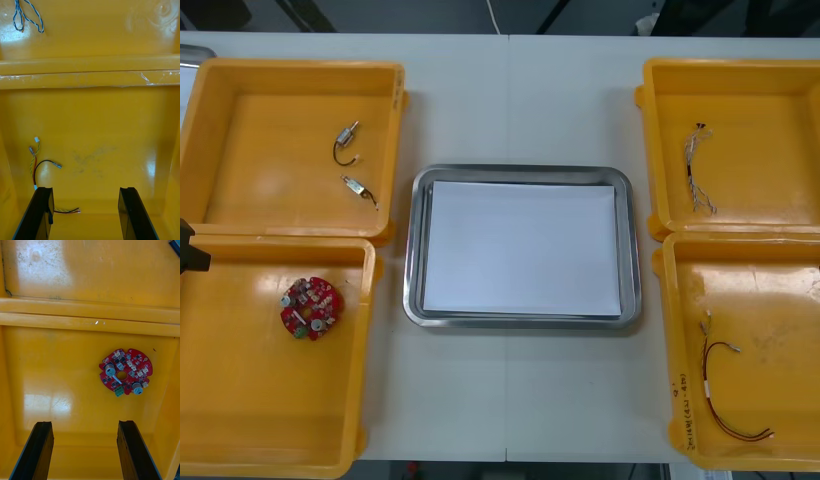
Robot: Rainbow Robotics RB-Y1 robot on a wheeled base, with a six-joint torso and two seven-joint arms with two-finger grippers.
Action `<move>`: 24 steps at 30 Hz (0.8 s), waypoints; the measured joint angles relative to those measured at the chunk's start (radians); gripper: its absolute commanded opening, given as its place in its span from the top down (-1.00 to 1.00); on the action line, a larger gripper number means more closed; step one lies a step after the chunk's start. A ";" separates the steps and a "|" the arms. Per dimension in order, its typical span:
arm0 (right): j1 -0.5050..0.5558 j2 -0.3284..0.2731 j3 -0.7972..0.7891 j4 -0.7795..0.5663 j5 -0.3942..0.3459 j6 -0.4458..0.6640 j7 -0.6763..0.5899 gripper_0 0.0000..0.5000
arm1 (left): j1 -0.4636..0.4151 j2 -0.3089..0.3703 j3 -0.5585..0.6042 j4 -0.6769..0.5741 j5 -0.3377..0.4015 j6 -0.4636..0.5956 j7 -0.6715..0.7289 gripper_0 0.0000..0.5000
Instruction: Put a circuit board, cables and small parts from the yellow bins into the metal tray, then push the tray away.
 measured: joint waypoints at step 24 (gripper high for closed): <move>0.000 0.000 0.000 0.000 0.000 0.000 0.000 -1.00 | 0.000 0.000 0.000 0.000 0.000 0.000 0.000 -1.00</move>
